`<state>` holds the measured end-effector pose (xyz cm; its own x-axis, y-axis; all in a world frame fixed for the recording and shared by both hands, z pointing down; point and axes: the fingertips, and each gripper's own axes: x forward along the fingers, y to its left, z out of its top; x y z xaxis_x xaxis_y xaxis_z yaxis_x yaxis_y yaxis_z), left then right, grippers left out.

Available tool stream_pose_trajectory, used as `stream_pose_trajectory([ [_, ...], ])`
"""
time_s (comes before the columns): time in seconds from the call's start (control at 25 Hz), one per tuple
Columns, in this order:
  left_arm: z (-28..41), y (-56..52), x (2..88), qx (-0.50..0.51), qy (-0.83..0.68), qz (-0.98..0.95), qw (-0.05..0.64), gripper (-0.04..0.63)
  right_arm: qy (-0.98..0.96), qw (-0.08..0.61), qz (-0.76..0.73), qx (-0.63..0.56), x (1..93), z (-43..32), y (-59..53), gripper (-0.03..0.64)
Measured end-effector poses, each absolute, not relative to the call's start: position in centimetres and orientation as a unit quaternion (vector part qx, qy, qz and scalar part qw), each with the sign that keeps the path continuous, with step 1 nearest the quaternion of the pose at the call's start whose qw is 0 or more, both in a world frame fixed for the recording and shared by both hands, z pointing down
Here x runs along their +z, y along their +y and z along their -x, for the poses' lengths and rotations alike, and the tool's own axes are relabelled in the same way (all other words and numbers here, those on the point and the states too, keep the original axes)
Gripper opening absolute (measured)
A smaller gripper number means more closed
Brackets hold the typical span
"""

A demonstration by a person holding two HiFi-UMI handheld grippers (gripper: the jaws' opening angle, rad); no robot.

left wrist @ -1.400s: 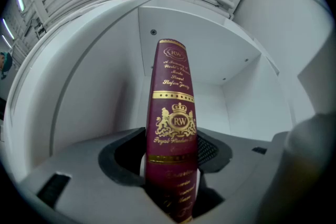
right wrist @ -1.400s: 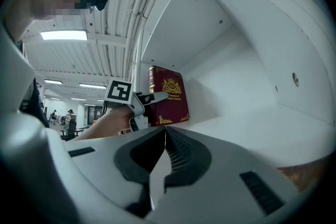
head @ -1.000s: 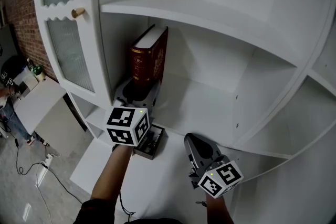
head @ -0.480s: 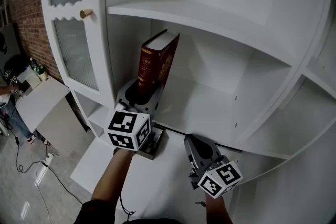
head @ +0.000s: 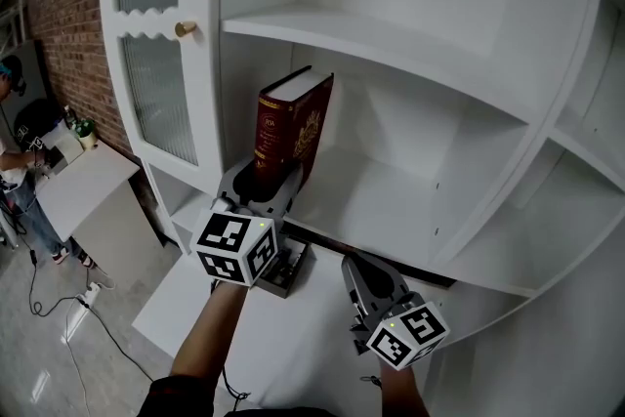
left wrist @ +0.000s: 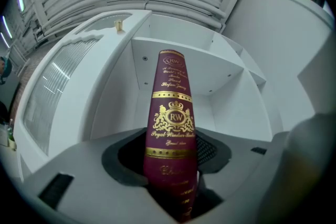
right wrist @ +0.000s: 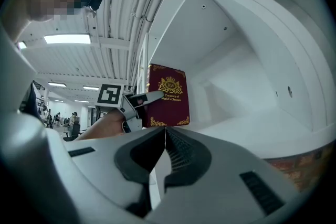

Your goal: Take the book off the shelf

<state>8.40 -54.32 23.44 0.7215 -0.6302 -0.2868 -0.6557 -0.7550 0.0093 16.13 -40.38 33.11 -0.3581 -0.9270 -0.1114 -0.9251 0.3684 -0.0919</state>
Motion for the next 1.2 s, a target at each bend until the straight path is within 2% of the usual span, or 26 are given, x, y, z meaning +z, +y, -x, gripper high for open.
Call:
stream_pose_trajectory([
  [1.2,-3.0,-47.2,24.1,0.152,0.353,0.922,0.039,0.235,0.843,0.063,0.534,0.002,32.3,-11.4,-35.8,0.020],
])
